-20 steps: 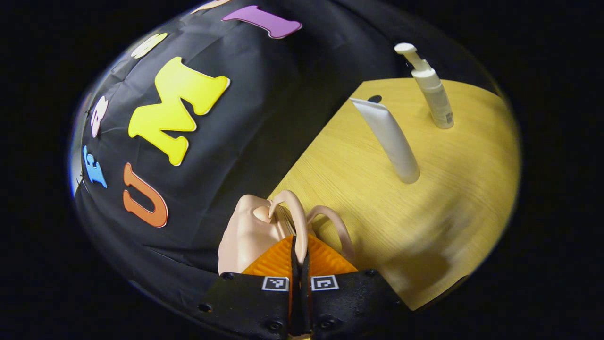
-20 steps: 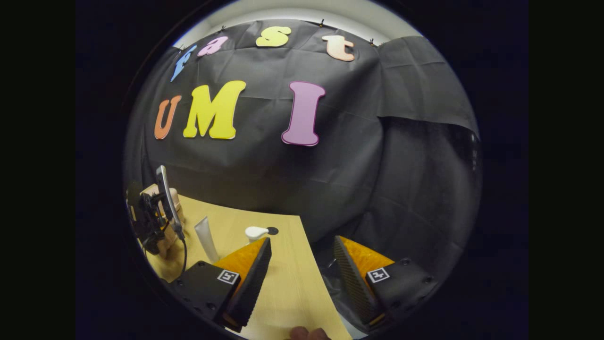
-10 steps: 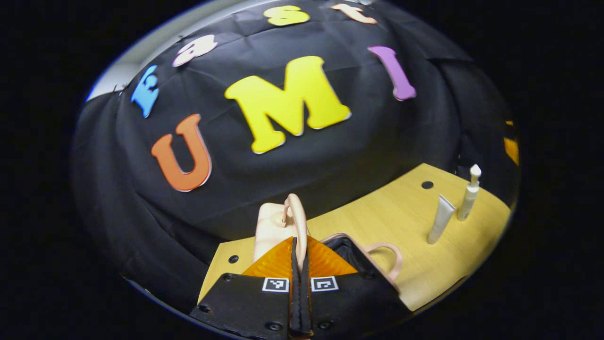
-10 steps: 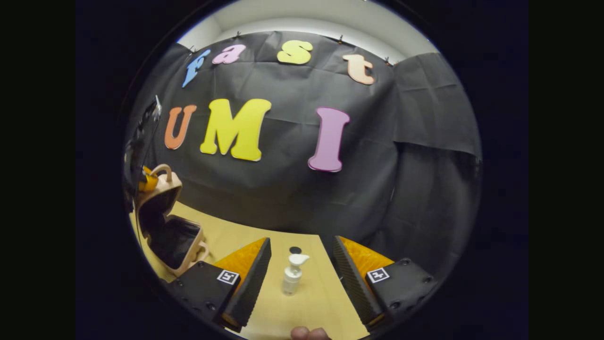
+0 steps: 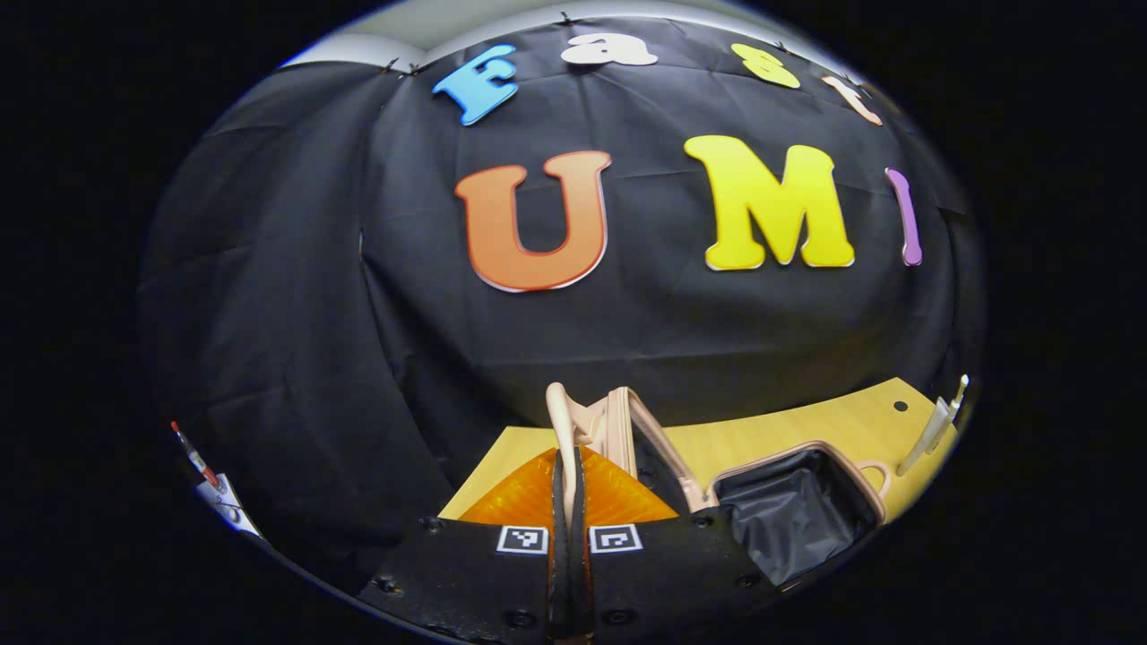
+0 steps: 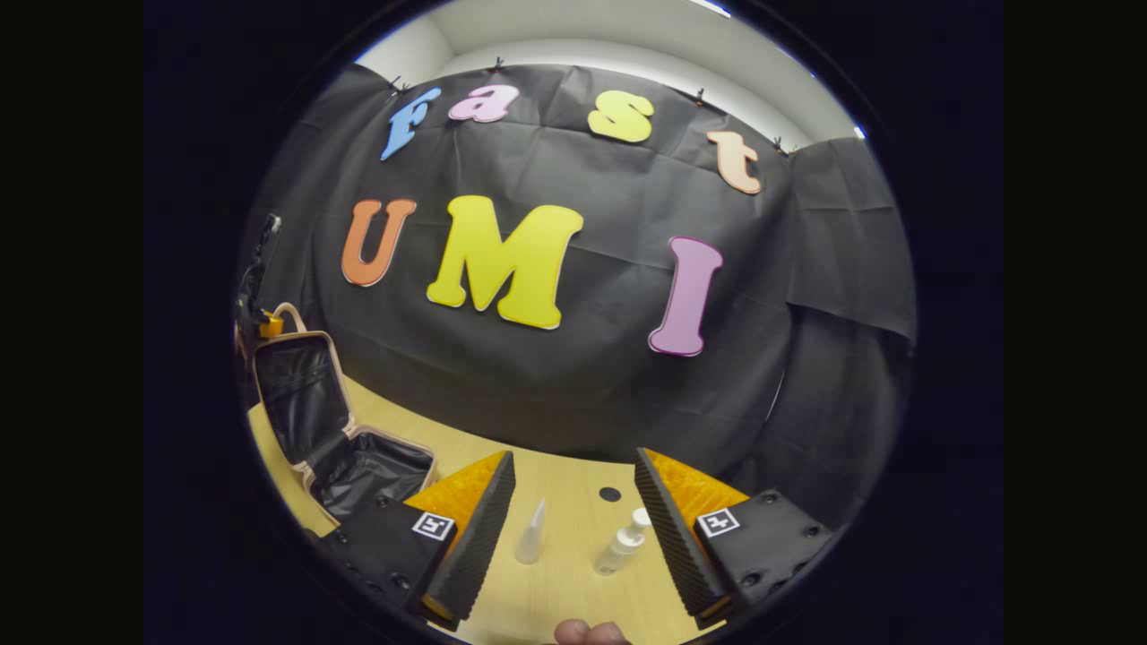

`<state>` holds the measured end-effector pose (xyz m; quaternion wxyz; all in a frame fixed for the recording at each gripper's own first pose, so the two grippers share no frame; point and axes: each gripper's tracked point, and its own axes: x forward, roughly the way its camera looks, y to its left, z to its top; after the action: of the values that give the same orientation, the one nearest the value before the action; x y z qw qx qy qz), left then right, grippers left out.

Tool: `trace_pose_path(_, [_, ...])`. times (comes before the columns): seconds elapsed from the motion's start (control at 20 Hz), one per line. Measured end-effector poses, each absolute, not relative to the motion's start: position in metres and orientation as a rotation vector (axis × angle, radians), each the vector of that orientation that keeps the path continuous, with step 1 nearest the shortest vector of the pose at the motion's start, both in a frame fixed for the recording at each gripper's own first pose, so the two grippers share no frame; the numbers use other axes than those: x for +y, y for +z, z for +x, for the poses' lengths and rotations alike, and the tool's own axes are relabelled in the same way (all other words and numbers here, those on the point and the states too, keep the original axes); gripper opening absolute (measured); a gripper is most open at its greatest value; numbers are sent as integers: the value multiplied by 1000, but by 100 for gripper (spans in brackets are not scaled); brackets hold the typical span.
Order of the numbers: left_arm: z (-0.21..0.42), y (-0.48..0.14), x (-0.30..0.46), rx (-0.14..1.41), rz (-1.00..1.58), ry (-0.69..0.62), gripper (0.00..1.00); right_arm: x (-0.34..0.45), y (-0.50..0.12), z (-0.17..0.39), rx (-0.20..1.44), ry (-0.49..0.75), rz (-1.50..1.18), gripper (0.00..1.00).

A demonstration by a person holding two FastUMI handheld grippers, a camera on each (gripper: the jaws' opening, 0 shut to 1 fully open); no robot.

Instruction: First open the suitcase, pack the skin care products into it, and then close the suitcase.

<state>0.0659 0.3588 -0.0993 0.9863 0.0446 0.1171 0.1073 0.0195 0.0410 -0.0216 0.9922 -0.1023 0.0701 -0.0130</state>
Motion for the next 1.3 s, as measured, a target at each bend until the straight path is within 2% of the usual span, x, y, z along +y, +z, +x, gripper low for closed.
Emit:
trace_pose_path(0.15, [67, -162, 416, 279, -42, 237, 2, 60, -18, 16, 130, -19, -261, 78])
trace_pose_path(0.4, [75, -288, 460, 481, -226, 276, 4, 81, -32, 12, 180, -4, -336, 80])
trace_pose_path(0.55, [78, -310, 455, 519, -291, 248, 6, 83, -36, 14, 197, -4, -359, 82])
trace_pose_path(0.6, [82, -307, 457, 489, -306, 244, 7, 82, -38, 15, 205, -9, -355, 82])
trace_pose_path(0.7, [79, -312, 468, 513, -291, 283, 16, 82, -44, 17, 224, -16, -344, 82])
trace_pose_path(0.75, [76, -314, 473, 541, -270, 310, 15, 82, -45, 18, 230, -19, -334, 82])
trace_pose_path(0.8, [73, -314, 472, 554, -240, 299, 24, 81, -47, 19, 235, -21, -322, 82])
trace_pose_path(0.85, [69, -308, 473, 561, -193, 296, 59, 81, -47, 21, 236, -22, -308, 82])
trace_pose_path(0.9, [66, -302, 472, 573, -158, 299, 47, 80, -49, 21, 238, -21, -295, 82])
trace_pose_path(0.95, [62, -287, 466, 558, -135, 297, 52, 79, -51, 21, 237, -21, -282, 82])
trace_pose_path(1.0, [62, -263, 456, 516, -121, 281, 84, 78, -51, 21, 236, -20, -264, 82])
trace_pose_path(1.1, [53, -210, 426, 433, -82, 266, 98, 74, -53, 24, 225, -17, -226, 81])
trace_pose_path(1.3, [34, -135, 330, 320, 1, 229, 98, 50, -56, 20, 205, -7, -162, 82])
